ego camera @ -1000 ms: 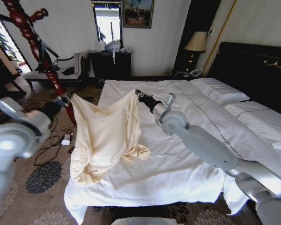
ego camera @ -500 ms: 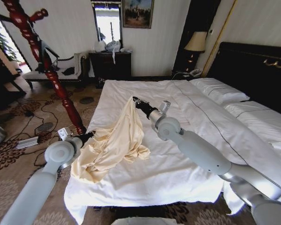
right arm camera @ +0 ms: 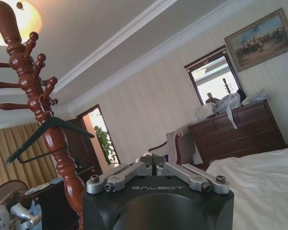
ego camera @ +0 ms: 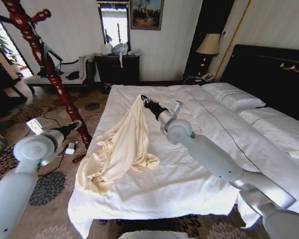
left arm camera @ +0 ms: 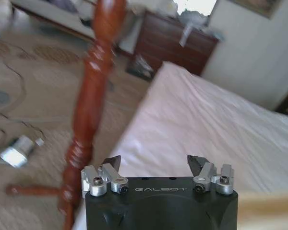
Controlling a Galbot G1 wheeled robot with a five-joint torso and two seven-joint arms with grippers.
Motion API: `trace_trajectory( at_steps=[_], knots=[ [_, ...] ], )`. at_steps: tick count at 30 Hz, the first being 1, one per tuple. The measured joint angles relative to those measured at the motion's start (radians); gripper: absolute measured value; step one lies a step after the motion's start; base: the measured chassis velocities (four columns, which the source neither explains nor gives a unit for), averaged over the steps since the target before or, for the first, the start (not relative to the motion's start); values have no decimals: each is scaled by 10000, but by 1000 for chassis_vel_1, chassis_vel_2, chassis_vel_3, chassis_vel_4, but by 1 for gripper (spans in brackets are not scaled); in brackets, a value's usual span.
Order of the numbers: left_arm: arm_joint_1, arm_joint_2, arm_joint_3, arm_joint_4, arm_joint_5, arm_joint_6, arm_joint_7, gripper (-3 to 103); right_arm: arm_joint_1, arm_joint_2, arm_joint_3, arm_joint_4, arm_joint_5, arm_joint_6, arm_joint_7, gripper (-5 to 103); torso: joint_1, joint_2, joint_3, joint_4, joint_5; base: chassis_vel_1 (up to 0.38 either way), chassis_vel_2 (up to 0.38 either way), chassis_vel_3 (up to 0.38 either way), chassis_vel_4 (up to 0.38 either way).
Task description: Pick up the clothes from the bed and hang them on the clothes hanger.
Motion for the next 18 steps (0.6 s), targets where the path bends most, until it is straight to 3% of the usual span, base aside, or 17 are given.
trace_trajectory(
  at_steps=[2,6,11,18],
  knots=[
    [583,-513,394,-1097,-495,119,-368,90,-15,-32,92,108,86,5,1,0,-4,1,-3,-7,7,0,0,0,0],
    [1106,-1075,1300,-1642,-223,224,-645,100,-4,-24,152,249,156,10,0,0,-4,1,-3,-5,6,0,0,0,0],
    [880,-1531,1959,-795,742,216,-695,100,20,49,176,369,201,15,1,0,-3,1,-2,-4,3,0,0,0,0],
    [170,-1787,2027,23,779,139,-606,100,-27,37,181,462,205,25,-6,0,0,1,-1,-6,3,0,0,0,0]
  ],
)
